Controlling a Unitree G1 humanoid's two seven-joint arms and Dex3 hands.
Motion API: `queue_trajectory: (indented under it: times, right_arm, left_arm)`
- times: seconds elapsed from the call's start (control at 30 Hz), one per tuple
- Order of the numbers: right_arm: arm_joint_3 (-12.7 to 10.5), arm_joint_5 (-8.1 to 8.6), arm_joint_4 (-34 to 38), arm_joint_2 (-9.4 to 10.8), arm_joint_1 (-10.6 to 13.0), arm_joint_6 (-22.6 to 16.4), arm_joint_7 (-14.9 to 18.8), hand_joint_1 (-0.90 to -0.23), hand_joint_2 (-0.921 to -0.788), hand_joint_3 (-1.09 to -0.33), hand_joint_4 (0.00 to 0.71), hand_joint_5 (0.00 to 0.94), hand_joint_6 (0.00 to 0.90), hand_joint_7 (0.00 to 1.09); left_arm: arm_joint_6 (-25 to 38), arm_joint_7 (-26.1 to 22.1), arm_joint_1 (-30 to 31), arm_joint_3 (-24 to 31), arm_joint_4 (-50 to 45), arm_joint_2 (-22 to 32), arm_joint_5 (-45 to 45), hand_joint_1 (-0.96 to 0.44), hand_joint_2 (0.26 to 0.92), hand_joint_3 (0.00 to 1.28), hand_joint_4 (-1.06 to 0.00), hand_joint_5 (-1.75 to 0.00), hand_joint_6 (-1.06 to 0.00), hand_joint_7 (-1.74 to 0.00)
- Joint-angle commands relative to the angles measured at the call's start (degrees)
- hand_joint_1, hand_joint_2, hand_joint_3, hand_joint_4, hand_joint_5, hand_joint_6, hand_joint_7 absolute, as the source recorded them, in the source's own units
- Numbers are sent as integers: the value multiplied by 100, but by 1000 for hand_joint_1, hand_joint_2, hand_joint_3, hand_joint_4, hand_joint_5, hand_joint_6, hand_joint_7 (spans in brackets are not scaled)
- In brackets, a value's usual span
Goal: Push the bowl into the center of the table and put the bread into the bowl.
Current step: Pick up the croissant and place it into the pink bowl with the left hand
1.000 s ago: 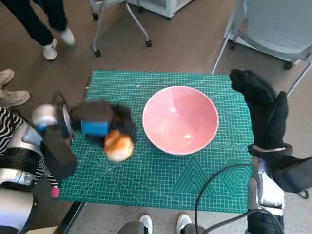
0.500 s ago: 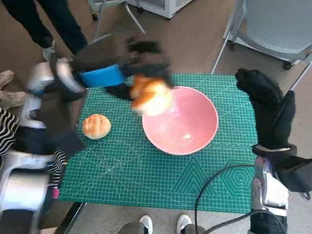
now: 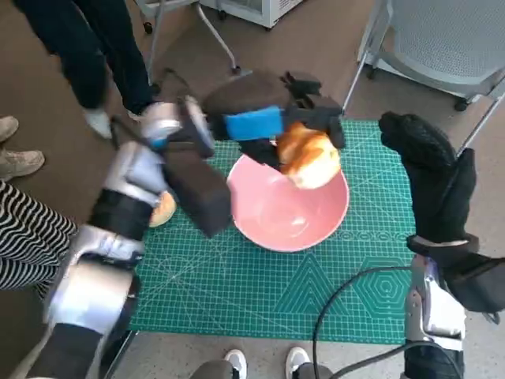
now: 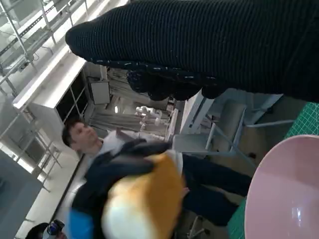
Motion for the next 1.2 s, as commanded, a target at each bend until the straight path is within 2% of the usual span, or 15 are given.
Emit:
queue_trajectory:
  times: [0.03,0.2,0.27,0.33,0.4,0.47,0.53,0.57,0.63,0.67,0.73,0.83,0.93,1.2]
  right_arm:
    - [-8,12,15,-46,169,7,38,-719,-921,-737,189,0,103,535]
    - [-16,1,-16,-53,202,-15,24,-720,-921,-737,190,1,103,534]
    - [-23,9,-23,-58,218,-24,26,-720,-921,-737,190,1,103,533]
    - [-28,13,-32,-60,233,-27,21,-720,-921,-737,191,1,104,532]
    - [-29,10,-50,-60,247,-25,9,-720,-921,-736,191,1,104,532]
    - [-32,4,-68,-58,258,-19,-5,-720,-921,-736,191,1,104,531]
    - [-33,-1,-89,-54,269,-12,-17,-721,-921,-736,191,1,104,531]
    - [-32,-3,-99,-51,275,-11,-22,-721,-921,-736,191,1,105,531]
    - [-33,-9,-117,-48,288,-15,-28,-722,-921,-735,192,1,104,530]
    - [-34,-14,-127,-46,294,-16,-35,-722,-921,-735,192,1,104,529]
    - [-36,-18,-143,-43,302,-12,-45,-720,-921,-743,192,1,101,526]
    - [-37,-25,-143,-34,305,-16,-60,-719,-921,-748,191,1,99,525]
    - [-30,-47,-125,-21,309,-42,-71,-718,-921,-750,190,0,99,524]
    - [0,-73,-70,1,294,-109,-74,-712,-921,-752,190,0,93,519]
  left_arm:
    - [-3,517,-265,-274,387,-156,584,-2,920,25,-734,-1082,-680,-1148]
    - [81,865,-319,-513,780,-315,982,-2,919,27,-735,-1126,-679,-1103]
    - [146,955,-335,-596,927,-374,1099,-4,905,50,-713,-1250,-735,-942]
    - [208,964,-348,-650,1072,-436,1156,-2,909,63,-682,-1225,-699,-1048]
    - [249,886,-348,-662,1191,-485,1135,-3,902,78,-671,-1299,-727,-951]
    - [285,704,-319,-628,1280,-519,1039,-2,913,69,-676,-1239,-678,-1052]
    - [327,425,-274,-568,1326,-538,898,-2,916,113,-633,-1250,-604,-1158]
    - [347,291,-256,-539,1333,-543,835,-20,892,127,-553,-1122,-515,-1100]
    - [448,-63,-223,-478,1311,-546,692,-74,841,80,-435,-549,-413,-654]
    - [538,-258,-209,-462,1288,-545,631,-82,835,68,-412,-442,-400,-561]
    - [712,-553,-183,-438,1213,-536,541,-125,807,32,-259,-181,-318,-310]
    - [987,-874,-136,-410,1012,-494,443,-178,781,12,-131,-59,-258,-176]
    - [1153,-1087,-59,-369,758,-422,348,-236,766,4,-72,-20,-232,-122]
    - [1272,-1298,283,-208,8,-97,146,-379,763,3,-18,-1,-183,-68]
